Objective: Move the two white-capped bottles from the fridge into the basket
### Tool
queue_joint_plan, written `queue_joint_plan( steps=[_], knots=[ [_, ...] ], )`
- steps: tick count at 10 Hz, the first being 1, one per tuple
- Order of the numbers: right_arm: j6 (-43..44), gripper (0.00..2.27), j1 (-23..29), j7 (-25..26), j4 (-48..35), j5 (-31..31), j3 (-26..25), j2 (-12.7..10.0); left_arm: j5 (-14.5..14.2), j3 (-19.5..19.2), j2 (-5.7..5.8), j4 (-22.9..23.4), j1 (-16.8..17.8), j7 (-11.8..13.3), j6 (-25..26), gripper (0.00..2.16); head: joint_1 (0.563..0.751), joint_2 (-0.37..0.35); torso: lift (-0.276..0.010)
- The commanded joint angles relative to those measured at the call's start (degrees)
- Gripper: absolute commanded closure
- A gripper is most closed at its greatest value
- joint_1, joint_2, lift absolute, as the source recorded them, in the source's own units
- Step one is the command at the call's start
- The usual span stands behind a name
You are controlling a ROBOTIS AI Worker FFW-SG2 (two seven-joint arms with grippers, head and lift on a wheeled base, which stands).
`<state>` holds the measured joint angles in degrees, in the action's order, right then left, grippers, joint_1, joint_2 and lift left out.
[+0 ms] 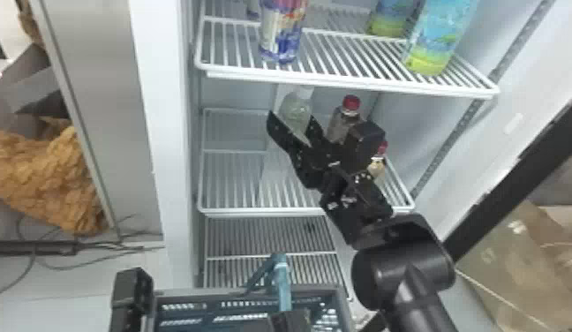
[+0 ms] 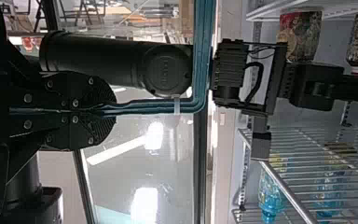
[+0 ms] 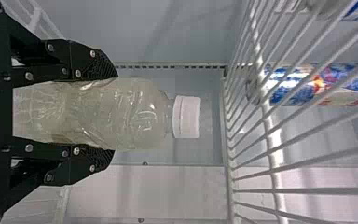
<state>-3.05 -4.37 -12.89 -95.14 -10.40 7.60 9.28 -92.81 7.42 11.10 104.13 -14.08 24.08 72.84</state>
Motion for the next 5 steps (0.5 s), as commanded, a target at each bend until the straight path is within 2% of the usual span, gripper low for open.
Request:
queue_joint_plan(
  steps=[1,5],
  knots=[
    [-3.42,0.81,4.37,-0.29,-6.74,-0.11,-2.01,0.04,0.03,-0.11,-0.03,0.0,-0.26,0.09,-0.14,1.12,0.695,-0.25,-0.26],
    [-7.78,0.8,15.62,-1.7,-21.51,-0.91,-5.09,0.66,0.03,-0.22,-0.03,0.0,-0.4,0.26,-0.14,1.12,0.695,-0.28,-0.26]
  ],
)
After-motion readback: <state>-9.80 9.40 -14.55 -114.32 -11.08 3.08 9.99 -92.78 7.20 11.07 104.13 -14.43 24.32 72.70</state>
